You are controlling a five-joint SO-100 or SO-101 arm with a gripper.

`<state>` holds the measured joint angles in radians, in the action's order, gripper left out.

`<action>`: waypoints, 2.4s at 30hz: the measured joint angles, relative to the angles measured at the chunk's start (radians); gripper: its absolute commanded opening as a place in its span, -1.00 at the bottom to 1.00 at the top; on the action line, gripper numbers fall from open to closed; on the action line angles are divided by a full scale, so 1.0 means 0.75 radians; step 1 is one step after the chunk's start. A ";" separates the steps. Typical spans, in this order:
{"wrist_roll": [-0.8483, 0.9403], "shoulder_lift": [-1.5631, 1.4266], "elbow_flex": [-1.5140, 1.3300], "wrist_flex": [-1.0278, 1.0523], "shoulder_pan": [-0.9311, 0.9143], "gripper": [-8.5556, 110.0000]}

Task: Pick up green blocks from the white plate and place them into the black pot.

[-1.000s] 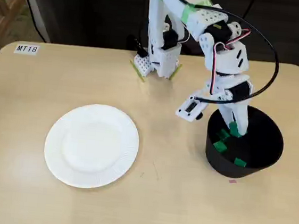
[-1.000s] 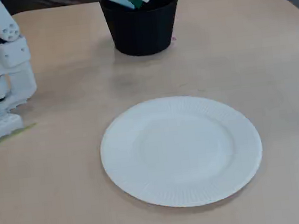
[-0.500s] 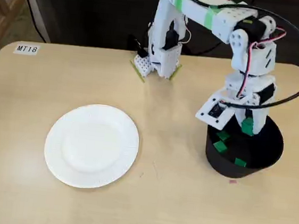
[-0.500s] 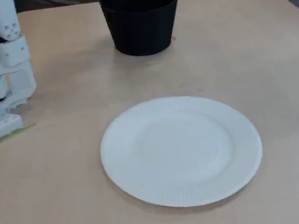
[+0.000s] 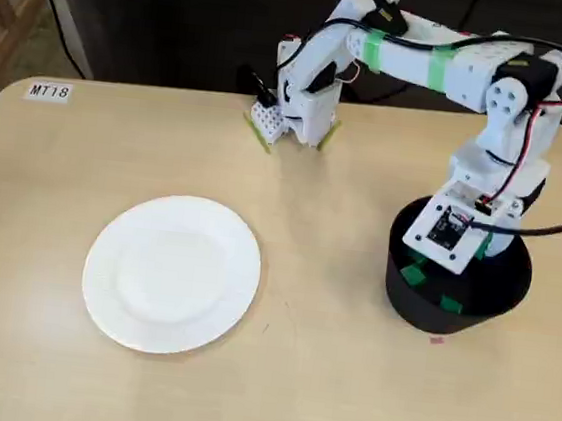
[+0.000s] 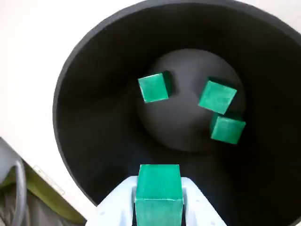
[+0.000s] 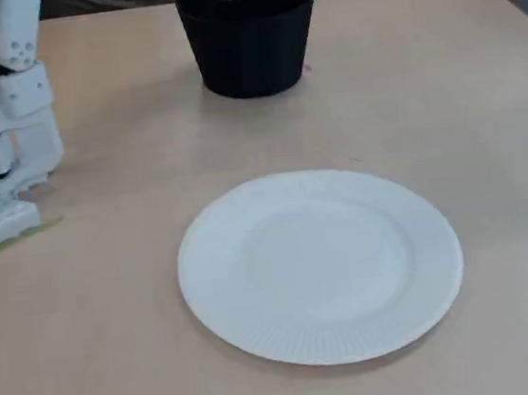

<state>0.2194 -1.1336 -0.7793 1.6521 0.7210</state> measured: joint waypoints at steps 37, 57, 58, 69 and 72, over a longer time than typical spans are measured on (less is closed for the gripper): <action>-0.131 -2.191 -2.074 -0.937 -0.779 -0.90; -0.182 -2.816 -2.880 -0.943 -0.798 -0.90; -0.182 -2.816 -2.892 -0.943 -0.800 -0.90; -0.182 -2.816 -2.986 -0.943 -0.802 -0.90; -0.186 -2.816 -2.986 -0.943 -0.810 -0.90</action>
<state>0.0798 -3.2459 -3.0189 0.9449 0.1135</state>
